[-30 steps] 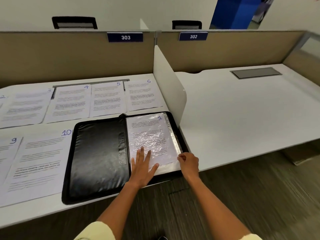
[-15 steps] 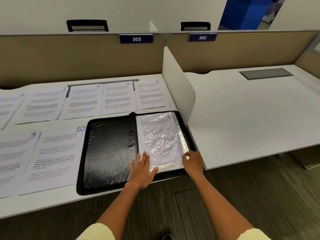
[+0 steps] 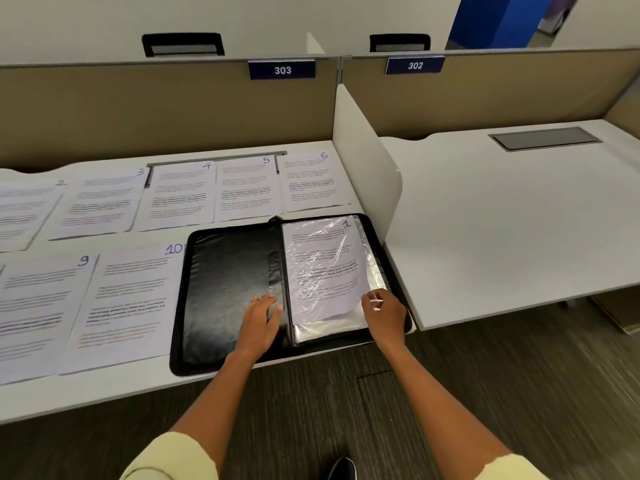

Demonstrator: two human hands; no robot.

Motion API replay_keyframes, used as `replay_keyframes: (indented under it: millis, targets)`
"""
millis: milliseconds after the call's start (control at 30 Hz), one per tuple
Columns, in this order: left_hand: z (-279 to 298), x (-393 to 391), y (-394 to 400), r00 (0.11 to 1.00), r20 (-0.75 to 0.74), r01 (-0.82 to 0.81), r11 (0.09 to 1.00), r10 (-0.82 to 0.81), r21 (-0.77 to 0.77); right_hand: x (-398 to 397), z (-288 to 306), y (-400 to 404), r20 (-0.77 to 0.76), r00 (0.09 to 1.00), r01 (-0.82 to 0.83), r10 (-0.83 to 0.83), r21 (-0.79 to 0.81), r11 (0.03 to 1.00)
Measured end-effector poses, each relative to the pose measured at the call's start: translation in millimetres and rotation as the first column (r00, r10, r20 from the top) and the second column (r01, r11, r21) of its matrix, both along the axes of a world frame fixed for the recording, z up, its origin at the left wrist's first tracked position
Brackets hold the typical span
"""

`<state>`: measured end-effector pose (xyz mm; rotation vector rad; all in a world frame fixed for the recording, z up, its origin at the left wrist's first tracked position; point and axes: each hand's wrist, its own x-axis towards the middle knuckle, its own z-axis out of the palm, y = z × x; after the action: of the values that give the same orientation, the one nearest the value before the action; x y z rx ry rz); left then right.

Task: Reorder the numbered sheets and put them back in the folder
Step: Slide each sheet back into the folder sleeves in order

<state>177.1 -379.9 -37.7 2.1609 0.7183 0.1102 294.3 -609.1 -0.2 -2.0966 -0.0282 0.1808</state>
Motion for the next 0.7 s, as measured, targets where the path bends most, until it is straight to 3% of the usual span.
replay_keyframes:
  millis: [200,333,600,700]
  targets:
    - [41,11,5,0.981,0.102,-0.132,0.958,0.163,-0.253,-11,27,29,0.072,0.995,-0.076,0.065,0.163,0.984]
    - [65,15,15,0.979,0.123,-0.114,0.933,0.165,-0.341,-25,45,60,0.141,0.982,-0.155,0.126,0.211,0.965]
    - [108,2,35,0.947,0.172,-0.122,0.803,0.269,-0.583,-64,57,119,0.289,0.895,-0.394,0.34,0.155,0.906]
    - [121,-12,45,0.946,0.162,-0.125,0.777,0.281,-0.617,-81,54,137,0.262,0.867,-0.465,0.425,0.116,0.878]
